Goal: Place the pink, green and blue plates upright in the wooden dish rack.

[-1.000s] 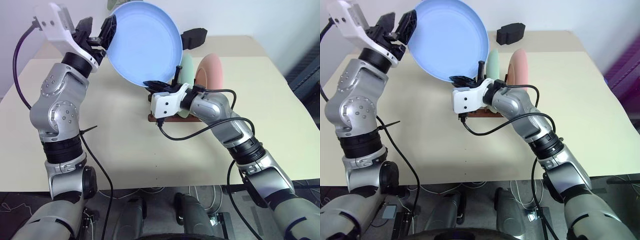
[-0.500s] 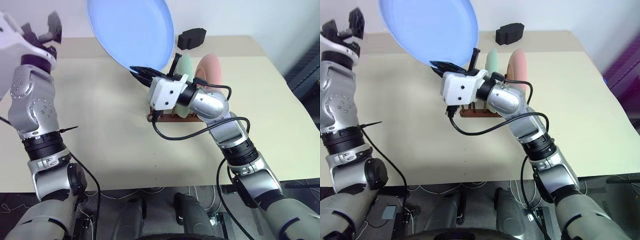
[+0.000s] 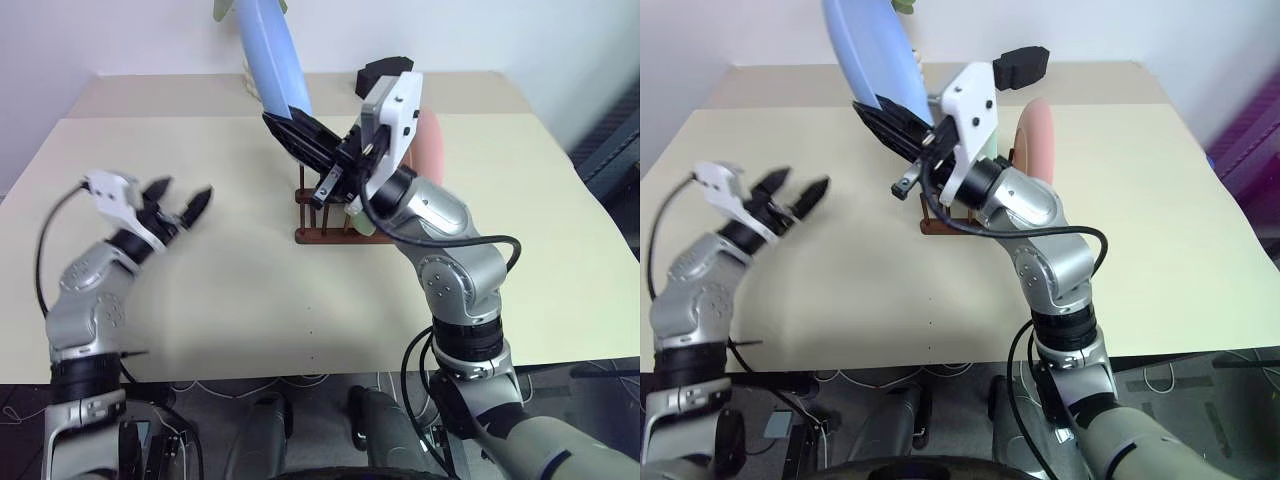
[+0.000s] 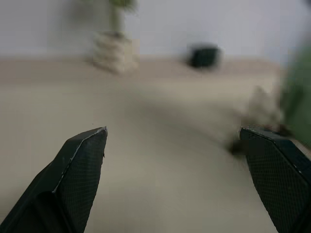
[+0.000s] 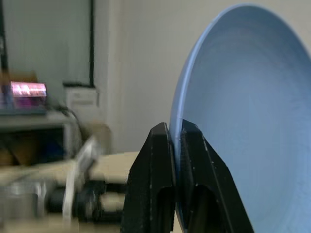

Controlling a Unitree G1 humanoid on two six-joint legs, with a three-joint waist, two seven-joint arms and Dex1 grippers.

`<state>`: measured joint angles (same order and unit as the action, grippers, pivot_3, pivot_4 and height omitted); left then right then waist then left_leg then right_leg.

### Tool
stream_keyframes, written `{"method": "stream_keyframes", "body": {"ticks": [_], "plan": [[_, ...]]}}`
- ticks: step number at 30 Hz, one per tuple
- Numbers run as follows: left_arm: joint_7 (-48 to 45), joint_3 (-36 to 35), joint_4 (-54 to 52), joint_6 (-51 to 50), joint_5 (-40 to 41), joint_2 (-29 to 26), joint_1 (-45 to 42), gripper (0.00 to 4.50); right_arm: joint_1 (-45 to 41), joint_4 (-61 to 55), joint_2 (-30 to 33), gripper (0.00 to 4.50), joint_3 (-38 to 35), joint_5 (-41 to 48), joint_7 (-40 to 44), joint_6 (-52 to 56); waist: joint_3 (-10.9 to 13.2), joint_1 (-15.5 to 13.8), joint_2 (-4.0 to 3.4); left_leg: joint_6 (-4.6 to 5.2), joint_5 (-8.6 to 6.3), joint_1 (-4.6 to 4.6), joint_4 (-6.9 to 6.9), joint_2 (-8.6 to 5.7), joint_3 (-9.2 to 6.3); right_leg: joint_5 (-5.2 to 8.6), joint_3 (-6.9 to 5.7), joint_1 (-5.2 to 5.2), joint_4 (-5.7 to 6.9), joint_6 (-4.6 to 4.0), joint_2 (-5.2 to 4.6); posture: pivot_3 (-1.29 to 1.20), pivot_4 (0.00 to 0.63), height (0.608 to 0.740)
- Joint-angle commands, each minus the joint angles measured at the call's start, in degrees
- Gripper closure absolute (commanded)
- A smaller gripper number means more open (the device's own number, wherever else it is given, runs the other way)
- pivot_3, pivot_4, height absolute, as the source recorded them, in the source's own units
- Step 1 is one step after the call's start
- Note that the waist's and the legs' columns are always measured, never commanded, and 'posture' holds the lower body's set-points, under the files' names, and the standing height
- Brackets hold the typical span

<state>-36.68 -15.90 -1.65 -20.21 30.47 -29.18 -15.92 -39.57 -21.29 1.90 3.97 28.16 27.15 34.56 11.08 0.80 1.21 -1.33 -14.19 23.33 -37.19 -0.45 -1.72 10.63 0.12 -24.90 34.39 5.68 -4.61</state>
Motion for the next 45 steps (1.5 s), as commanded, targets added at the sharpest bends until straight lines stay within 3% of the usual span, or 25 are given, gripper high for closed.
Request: {"method": "stream_keyframes", "body": {"ticks": [1, 15, 37, 40, 45], "plan": [[-4.1, 1.9, -5.4, -0.2, 0.4, -2.1, 1.6, 0.05, -0.1, -4.1, -2.2, 4.50, -3.0, 7.0, -4.4, 5.1, 0.0, 0.0, 0.00, 0.00, 0.00, 0.00, 0.00, 0.02, 0.00, -0.01, 0.00, 0.00, -0.01, -0.04, 0.00, 0.00, 0.150, 0.736], [-5.5, 1.6, -6.4, -0.5, 2.1, -1.7, 1.7, 0.05, 0.2, 0.9, -6.4, 4.50, -10.4, 18.3, -17.5, 11.7, 0.0, 0.2, -0.05, 0.01, 0.01, -0.01, 0.00, -0.02, 0.06, -0.01, 0.00, -0.01, -0.03, -0.03, 0.07, 0.00, 0.150, 0.736], [-10.9, 5.7, -10.6, -2.3, 1.2, -5.1, 6.4, 0.05, 0.2, 4.9, -6.1, 4.50, -12.1, 23.8, -24.6, 15.3, 0.0, 0.3, -0.11, 0.02, 0.01, 0.00, 0.02, 0.04, 0.05, 0.10, 0.00, -0.02, -0.07, -0.20, 0.11, 0.00, 0.150, 0.736], [-10.9, 5.9, -10.5, -2.2, 1.0, -4.9, 6.3, 0.00, 0.3, 5.1, -5.8, 3.46, -12.0, 24.1, -24.9, 15.6, 0.0, 0.3, -0.11, 0.02, 0.01, 0.01, 0.02, 0.05, 0.05, 0.10, 0.00, -0.02, -0.07, -0.20, 0.11, 0.00, 0.150, 0.736], [-10.9, 6.1, -10.4, -2.0, 0.9, -4.7, 6.3, 0.00, 0.3, 5.0, -5.4, 0.87, -11.9, 24.3, -24.9, 15.7, 0.0, 0.3, -0.11, 0.02, 0.01, 0.01, 0.02, 0.05, 0.06, 0.10, 0.00, -0.02, -0.07, -0.20, 0.11, 0.00, 0.150, 0.736]]}}
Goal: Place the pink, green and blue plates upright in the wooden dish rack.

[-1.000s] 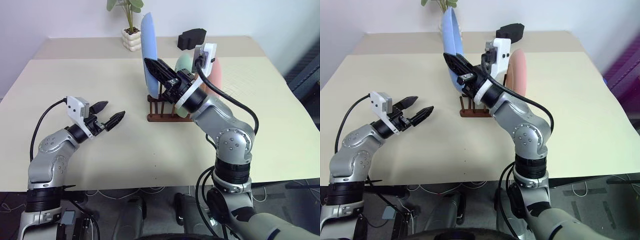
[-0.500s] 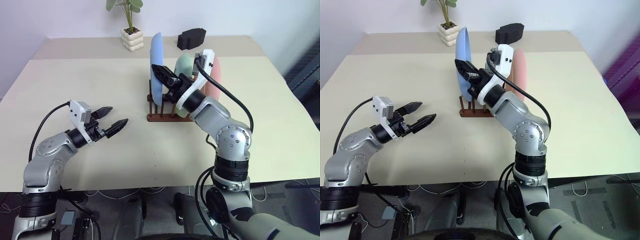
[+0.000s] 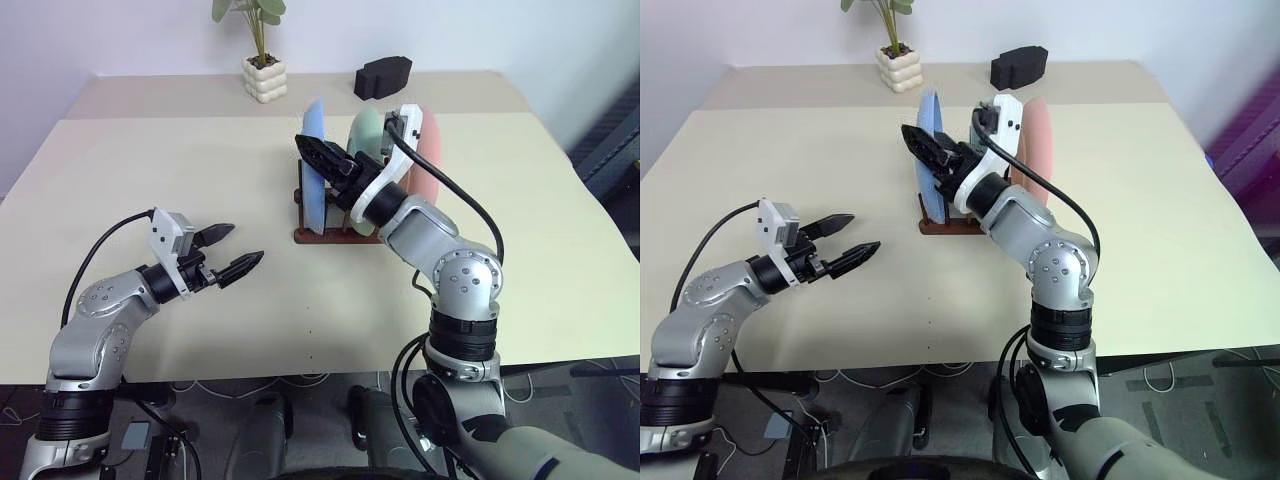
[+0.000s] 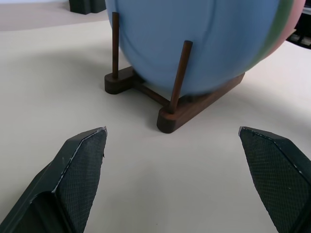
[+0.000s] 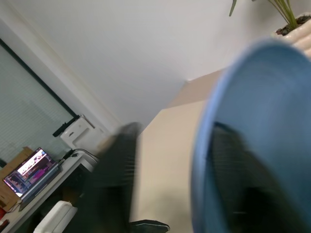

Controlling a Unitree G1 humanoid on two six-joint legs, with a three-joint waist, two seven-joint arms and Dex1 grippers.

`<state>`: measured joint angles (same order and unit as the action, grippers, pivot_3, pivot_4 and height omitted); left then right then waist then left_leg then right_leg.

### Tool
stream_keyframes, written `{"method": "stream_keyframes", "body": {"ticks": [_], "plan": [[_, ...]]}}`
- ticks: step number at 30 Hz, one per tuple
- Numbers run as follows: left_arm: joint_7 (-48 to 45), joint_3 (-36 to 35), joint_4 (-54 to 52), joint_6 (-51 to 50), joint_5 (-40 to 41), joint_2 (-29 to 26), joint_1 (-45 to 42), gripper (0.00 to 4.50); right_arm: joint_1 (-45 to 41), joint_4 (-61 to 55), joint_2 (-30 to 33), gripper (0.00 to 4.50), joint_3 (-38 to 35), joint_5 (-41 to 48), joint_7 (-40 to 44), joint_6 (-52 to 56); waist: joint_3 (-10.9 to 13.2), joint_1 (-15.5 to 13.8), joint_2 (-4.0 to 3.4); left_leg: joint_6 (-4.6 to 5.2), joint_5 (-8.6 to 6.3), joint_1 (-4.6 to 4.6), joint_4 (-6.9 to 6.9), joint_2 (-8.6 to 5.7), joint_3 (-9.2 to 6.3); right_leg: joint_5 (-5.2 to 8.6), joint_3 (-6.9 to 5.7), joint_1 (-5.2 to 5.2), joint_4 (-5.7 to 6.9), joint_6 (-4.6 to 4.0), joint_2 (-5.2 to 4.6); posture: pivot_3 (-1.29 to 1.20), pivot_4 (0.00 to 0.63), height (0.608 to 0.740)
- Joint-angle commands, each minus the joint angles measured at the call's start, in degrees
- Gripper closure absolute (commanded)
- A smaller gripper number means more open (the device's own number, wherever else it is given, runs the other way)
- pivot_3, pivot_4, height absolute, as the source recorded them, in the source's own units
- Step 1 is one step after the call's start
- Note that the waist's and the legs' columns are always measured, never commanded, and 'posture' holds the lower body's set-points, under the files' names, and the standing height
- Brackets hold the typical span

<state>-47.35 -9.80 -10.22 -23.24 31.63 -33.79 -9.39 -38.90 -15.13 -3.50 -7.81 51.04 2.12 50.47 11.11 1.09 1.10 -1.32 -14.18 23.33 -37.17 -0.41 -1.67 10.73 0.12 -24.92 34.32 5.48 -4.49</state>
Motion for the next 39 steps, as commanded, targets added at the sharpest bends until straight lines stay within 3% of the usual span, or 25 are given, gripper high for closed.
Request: {"method": "stream_keyframes", "body": {"ticks": [1, 2, 19, 27, 31, 34, 39], "plan": [[-0.3, 0.0, -1.8, 1.0, -0.3, 0.0, -0.2, 0.00, -0.4, -1.1, 0.0, 0.41, 0.0, 1.4, 0.2, -0.2, 0.0, 0.0, 0.00, 0.00, 0.00, 0.00, 0.00, 0.00, 0.00, 0.00, 0.00, 0.00, 0.00, 0.00, 0.00, 0.00, 0.150, 0.736], [-0.2, 0.1, -1.8, 1.0, -0.3, 0.0, -0.2, 0.00, -0.4, -1.2, 0.1, 0.02, 0.0, 1.4, 0.2, -0.3, 0.0, 0.0, 0.00, 0.00, 0.00, 0.00, 0.00, 0.00, 0.00, 0.00, 0.00, 0.00, 0.00, 0.00, 0.00, 0.00, 0.150, 0.736], [-0.7, 0.6, -1.5, 1.3, -0.8, 0.9, -0.3, 0.00, -4.2, -4.9, 8.5, 0.02, 5.2, -6.6, 6.3, -4.7, 0.0, 0.0, 0.00, 0.00, 0.00, 0.01, 0.00, 0.00, 0.01, 0.01, 0.00, 0.00, -0.05, -0.01, 0.00, 0.00, 0.150, 0.736], [-0.5, 1.3, -1.2, 1.9, -1.5, 1.6, -0.4, 0.00, -7.6, -9.3, 26.0, 0.02, 12.3, -24.4, 17.9, -16.9, 0.0, -0.2, -0.01, 0.00, 0.00, 0.04, 0.01, -0.02, 0.02, 0.03, -0.01, -0.02, -0.11, 0.00, 0.00, 0.00, 0.150, 0.736], [0.6, 1.6, -0.1, 3.1, -2.8, 2.5, -1.1, 0.00, -4.0, -11.1, 34.8, 0.02, 4.4, -24.2, 24.1, -20.5, 0.0, -0.5, 0.01, 0.00, 0.00, 0.06, 0.00, -0.02, 0.04, 0.03, -0.01, 0.00, -0.16, 0.00, 0.00, 0.00, 0.150, 0.736], [0.6, 2.1, 1.5, 3.8, -3.6, 3.0, -1.9, 0.00, 3.3, -11.8, 41.5, 0.02, -4.3, -22.9, 29.0, -22.7, 0.0, -0.9, 0.03, 0.01, -0.01, 0.08, -0.02, -0.04, 0.03, 0.05, -0.01, 0.06, -0.25, 0.00, -0.04, 0.00, 0.150, 0.736], [0.7, 3.1, 4.7, 5.7, -5.3, 4.2, -3.4, 0.00, 17.2, -11.5, 46.5, 0.02, -18.7, -16.7, 35.7, -22.0, 0.0, -0.9, 0.05, 0.05, -0.03, 0.05, -0.02, -0.04, 0.11, 0.05, 0.02, 0.11, -0.29, -0.01, -0.06, 0.00, 0.150, 0.736]]}}
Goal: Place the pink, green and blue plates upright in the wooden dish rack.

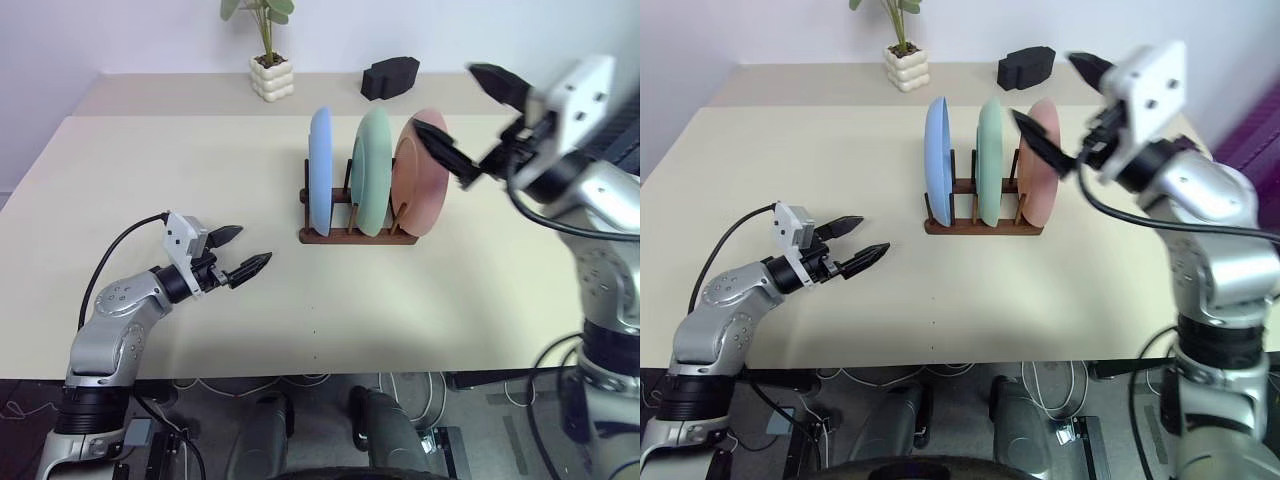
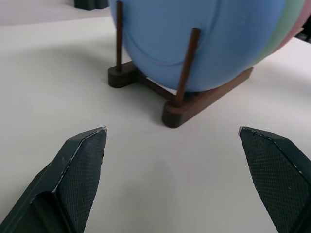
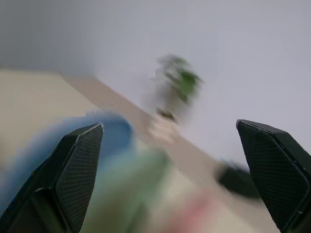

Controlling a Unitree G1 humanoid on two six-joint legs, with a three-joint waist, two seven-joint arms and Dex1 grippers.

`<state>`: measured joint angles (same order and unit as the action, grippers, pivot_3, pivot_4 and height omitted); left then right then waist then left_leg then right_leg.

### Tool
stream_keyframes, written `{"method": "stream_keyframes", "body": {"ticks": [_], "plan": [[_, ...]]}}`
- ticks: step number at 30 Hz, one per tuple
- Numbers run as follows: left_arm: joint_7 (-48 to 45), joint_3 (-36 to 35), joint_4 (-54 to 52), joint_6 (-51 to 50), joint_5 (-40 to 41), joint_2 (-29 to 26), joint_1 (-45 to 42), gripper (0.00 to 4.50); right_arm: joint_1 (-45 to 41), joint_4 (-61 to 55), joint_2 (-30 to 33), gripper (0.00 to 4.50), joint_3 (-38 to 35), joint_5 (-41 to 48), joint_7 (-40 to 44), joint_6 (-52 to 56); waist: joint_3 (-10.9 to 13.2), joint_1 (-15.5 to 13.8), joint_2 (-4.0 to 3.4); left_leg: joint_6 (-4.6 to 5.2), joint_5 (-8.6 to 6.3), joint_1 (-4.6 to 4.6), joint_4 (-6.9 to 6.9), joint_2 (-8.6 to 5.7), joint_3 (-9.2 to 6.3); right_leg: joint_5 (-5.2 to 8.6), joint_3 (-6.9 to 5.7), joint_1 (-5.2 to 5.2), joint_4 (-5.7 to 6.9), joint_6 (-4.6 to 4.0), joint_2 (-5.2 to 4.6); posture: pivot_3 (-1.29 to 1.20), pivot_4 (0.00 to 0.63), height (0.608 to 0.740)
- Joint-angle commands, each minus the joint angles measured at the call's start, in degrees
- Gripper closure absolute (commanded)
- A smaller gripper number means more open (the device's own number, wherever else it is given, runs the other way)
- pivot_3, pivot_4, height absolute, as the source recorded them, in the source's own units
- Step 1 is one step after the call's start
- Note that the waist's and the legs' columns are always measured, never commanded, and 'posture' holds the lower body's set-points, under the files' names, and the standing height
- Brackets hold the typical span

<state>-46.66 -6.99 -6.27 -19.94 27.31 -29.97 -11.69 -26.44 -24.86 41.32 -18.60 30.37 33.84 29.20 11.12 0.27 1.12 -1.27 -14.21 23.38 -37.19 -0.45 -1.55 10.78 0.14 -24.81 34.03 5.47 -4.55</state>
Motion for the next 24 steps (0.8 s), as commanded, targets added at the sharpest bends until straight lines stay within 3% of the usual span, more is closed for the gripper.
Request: {"method": "stream_keyframes", "body": {"ticks": [1, 5, 9, 24], "plan": [[-0.1, 0.4, 2.6, 3.5, -1.8, 0.7, -1.7, 0.00, 10.5, -2.5, 1.9, 0.02, -10.3, 5.1, 6.5, -0.5, 0.0, 0.0, 0.02, 0.00, 0.00, -0.01, 0.00, 0.02, -0.03, 0.00, -0.03, 0.03, -0.01, 0.00, 0.03, 0.00, 0.150, 0.736], [0.1, 1.3, 5.7, 5.9, -3.5, 1.7, -2.6, 0.00, 21.7, -2.7, 1.8, 0.02, -13.5, 7.1, 11.3, -1.3, 0.0, 0.2, -0.11, 0.03, -0.01, -0.07, -0.01, 0.05, 0.05, 0.01, 0.04, 0.05, 0.04, 0.00, 0.04, 0.00, 0.150, 0.736], [-0.5, 1.5, 9.5, 8.7, -5.3, 1.8, -2.3, 0.00, 29.7, 2.2, -3.0, 0.02, -8.2, 0.0, 9.5, -6.7, -0.1, 0.4, -0.01, 0.02, -0.02, -0.17, -0.05, 0.11, 0.04, 0.02, 0.05, 0.12, 0.05, -0.01, 0.12, 0.00, 0.150, 0.736], [0.9, 0.7, 9.7, 11.4, -7.1, 2.1, -0.4, 0.00, 25.6, 13.8, -4.8, 0.02, -1.1, -5.5, 9.4, -15.1, -0.1, 0.3, -0.08, 0.02, -0.02, -0.15, -0.11, 0.11, 0.11, 0.02, 0.14, 0.11, 0.06, -0.03, 0.06, 0.00, 0.150, 0.736]]}}
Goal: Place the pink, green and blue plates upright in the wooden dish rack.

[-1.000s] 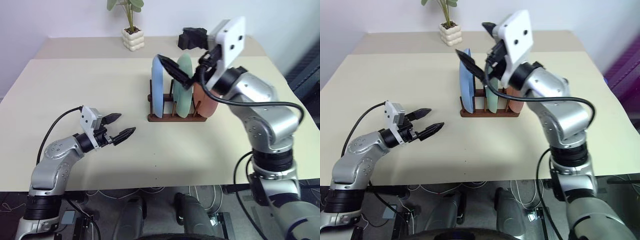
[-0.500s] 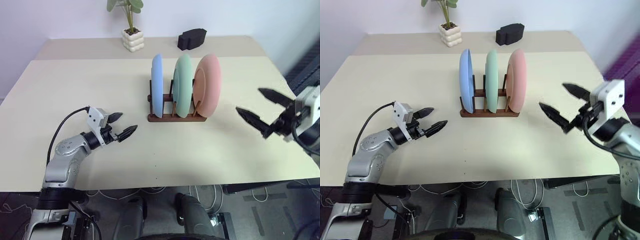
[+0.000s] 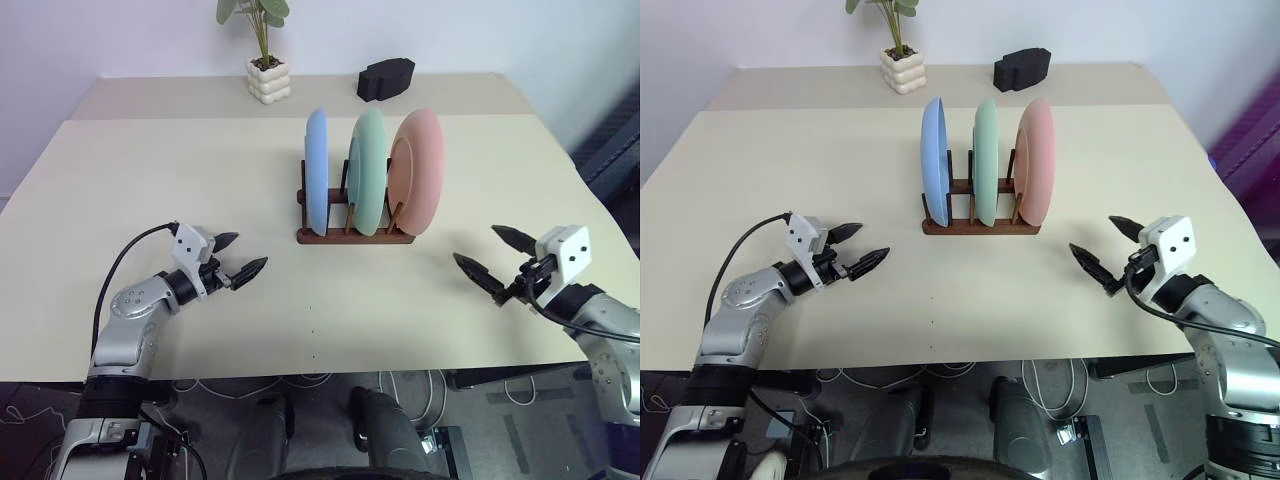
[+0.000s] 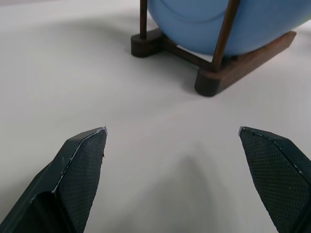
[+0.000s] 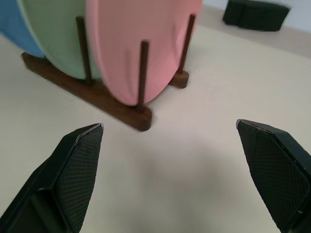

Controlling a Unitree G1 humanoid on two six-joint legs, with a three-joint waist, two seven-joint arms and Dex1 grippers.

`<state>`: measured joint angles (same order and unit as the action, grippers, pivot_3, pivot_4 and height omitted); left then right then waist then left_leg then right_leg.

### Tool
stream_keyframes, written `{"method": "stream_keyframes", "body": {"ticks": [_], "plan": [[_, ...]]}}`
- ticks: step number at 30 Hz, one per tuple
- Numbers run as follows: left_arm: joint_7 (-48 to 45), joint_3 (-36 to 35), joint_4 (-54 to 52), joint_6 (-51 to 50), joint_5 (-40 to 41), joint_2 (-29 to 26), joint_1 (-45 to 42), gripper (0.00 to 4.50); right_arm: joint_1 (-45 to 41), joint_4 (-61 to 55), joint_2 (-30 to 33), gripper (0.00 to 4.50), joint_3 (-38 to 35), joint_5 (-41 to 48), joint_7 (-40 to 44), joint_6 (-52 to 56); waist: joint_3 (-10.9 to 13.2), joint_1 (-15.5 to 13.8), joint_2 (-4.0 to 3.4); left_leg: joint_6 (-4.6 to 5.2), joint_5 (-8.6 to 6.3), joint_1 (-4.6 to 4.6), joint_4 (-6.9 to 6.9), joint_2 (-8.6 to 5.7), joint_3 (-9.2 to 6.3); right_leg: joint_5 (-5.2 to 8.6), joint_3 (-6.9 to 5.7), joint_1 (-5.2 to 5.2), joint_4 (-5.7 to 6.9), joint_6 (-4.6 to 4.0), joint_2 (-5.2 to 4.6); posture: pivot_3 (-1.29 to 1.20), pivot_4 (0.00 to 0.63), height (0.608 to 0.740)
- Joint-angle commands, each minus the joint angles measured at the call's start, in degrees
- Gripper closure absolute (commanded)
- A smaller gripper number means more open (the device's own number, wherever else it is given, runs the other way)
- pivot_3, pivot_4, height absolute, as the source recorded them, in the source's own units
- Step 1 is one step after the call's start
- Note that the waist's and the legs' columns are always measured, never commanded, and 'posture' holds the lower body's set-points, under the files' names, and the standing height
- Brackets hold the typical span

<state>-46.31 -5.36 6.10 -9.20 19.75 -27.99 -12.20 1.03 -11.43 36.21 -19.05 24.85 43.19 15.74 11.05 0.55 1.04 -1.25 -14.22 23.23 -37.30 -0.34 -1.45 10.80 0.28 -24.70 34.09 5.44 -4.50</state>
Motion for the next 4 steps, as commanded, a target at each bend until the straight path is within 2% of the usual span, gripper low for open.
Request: {"method": "stream_keyframes", "body": {"ticks": [1, 4], "plan": [[0.7, -0.8, -2.8, 0.7, 0.4, 0.2, 0.3, 0.00, -2.2, 0.7, 0.5, 0.02, -0.5, 0.0, 0.1, -1.7, 0.0, 0.0, 0.00, 0.00, 0.00, 0.00, 0.00, 0.00, 0.00, 0.00, 0.00, 0.00, 0.01, 0.00, 0.00, 0.00, 0.150, 0.736], [1.3, -0.5, -3.4, 0.7, 0.4, 0.8, 0.8, 0.00, -4.0, 1.7, 0.9, 0.02, -0.1, 0.0, 0.4, -1.6, 0.0, 0.0, 0.00, 0.00, 0.00, 0.00, -0.01, -0.01, 0.00, 0.00, 0.00, 0.00, 0.01, 0.00, 0.00, 0.00, 0.150, 0.736]]}}
